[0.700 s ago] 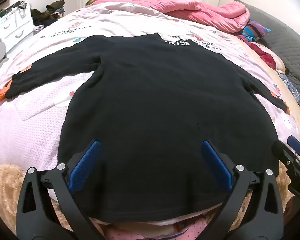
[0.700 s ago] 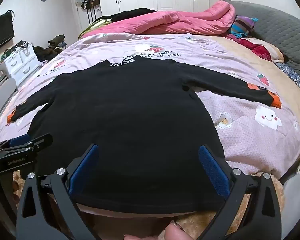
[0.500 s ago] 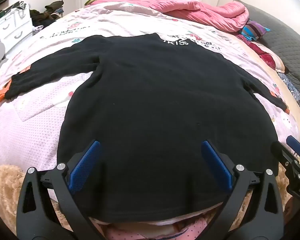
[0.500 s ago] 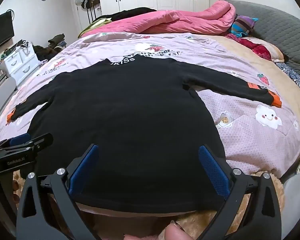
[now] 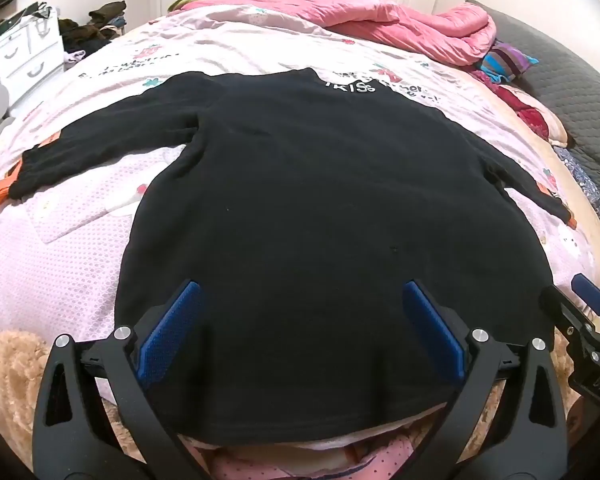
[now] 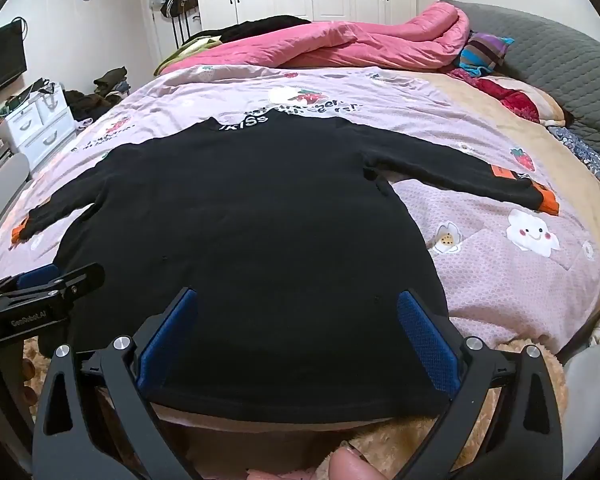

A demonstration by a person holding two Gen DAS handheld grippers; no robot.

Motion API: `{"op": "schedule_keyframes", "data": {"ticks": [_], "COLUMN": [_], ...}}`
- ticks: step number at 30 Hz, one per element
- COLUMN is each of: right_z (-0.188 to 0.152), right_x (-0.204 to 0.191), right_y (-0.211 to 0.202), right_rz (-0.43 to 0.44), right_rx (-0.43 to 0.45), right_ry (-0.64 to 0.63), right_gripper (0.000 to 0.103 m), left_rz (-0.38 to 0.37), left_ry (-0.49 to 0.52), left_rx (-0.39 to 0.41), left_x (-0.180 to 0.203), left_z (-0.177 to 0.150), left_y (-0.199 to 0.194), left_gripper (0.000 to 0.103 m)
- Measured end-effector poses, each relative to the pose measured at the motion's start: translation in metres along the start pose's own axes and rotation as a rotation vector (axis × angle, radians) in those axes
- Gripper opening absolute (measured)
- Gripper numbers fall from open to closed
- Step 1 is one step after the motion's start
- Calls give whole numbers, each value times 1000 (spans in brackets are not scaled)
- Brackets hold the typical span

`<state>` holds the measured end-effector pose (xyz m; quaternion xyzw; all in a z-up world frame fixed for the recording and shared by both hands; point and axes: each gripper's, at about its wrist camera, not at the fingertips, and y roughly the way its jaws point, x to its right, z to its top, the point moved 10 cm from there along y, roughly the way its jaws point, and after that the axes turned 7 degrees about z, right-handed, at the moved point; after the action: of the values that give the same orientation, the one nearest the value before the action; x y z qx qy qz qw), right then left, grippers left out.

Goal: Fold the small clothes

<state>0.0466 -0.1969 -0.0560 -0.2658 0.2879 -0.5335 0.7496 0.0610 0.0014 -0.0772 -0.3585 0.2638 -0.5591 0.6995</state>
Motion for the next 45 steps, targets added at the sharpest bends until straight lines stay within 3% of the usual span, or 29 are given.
{"op": "schedule_keyframes", "data": {"ticks": [45], "right_z": [0], "right_x": [-2], "right_y": [0], "right_rz": [-12], "right_rx": [1], "right_ry": [-11], "right_gripper": [99], "left_rz": [-9], "left_ry": [-5], "left_rx": [-1], "left_x": [1], "left_z": [-1], "left_y": [0], "left_gripper": [95]}}
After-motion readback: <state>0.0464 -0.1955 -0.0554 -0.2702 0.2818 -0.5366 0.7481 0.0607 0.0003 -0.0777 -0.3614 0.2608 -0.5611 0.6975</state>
